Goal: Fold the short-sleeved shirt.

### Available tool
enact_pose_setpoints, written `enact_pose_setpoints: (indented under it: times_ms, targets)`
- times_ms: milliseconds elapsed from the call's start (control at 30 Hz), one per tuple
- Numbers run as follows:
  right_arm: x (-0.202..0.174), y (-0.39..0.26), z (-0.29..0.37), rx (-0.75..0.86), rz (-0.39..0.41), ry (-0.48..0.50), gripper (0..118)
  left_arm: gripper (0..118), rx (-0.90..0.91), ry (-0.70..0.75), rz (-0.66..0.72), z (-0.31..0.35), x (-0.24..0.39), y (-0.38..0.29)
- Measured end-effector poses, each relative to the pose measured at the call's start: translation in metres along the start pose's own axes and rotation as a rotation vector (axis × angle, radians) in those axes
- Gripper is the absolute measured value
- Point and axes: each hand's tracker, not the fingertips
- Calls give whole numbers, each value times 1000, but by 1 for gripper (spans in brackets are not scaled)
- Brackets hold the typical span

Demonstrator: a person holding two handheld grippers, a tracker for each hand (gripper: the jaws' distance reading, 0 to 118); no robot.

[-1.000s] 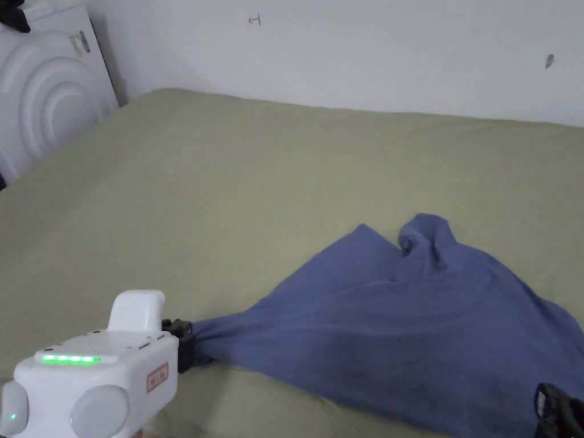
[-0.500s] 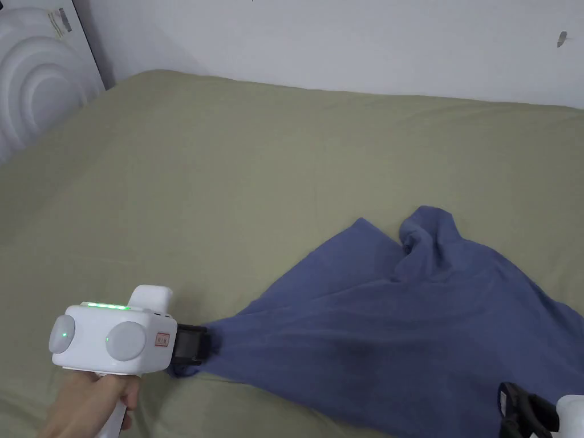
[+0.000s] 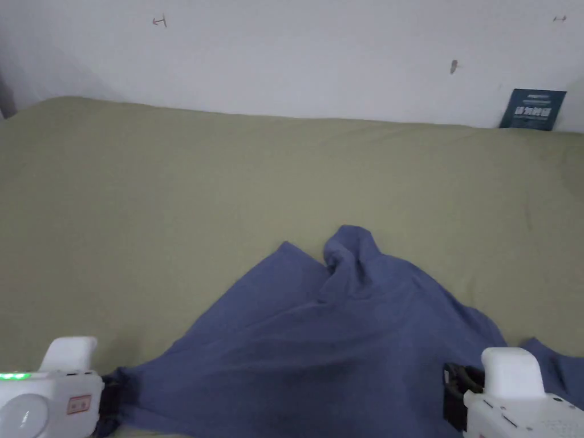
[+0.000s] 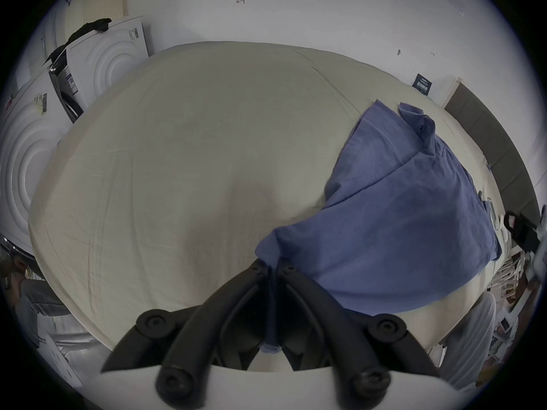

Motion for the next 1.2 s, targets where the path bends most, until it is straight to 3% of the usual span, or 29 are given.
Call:
enact_pose_setpoints:
  times_ms: [67, 300, 400, 433, 467, 500, 533, 600, 767, 867, 933, 967, 1000, 1033, 1200]
  targets:
    - [10, 18, -25, -34, 23, -27, 1, 4, 0, -8, -5, 0, 1, 0]
    - [49, 90, -139, -170, 41, 19, 1, 4, 16, -34, 7, 2, -1, 2]
    - [54, 112, -185, -229, 126, 4, 4, 4, 19, -39, 1, 3, 2, 3]
    - [55, 118, -198, -252, 154, -8, 27, 4, 17, -41, 0, 2, 2, 3]
    - [57, 122, -209, -275, 135, 3, 88, 4, 13, -43, -2, 2, 3, 4]
    - [58, 124, -221, -337, 113, 30, 116, 4, 10, -40, -3, 1, 3, 4]
    - [60, 126, -230, -355, 103, 50, 117, 4, 10, -38, -3, 0, 2, 3]
    - [59, 129, -244, -338, 116, 22, 110, 4, 3, -40, 1, -3, 2, 3]
    - [52, 126, -272, -422, 205, -33, 110, 4, 1, -39, 19, -6, 0, 1]
    - [52, 122, -280, -429, 177, -27, 104, 4, -4, -41, 22, -7, 2, 0]
    - [53, 127, -273, -438, 114, 31, 83, 4, -7, -39, 16, -6, 2, -1]
    - [52, 129, -270, -432, 116, 38, 57, 4, -7, -38, 11, -6, 2, -1]
    - [51, 133, -262, -428, 125, 47, 18, 4, -7, -37, 11, -6, 2, -1]
    - [52, 138, -255, -425, 113, 88, 4, 4, -12, -35, 15, -6, 2, 0]
    - [50, 156, -208, -360, 149, 98, 4, 4, 6, -30, 34, 5, 2, 5]
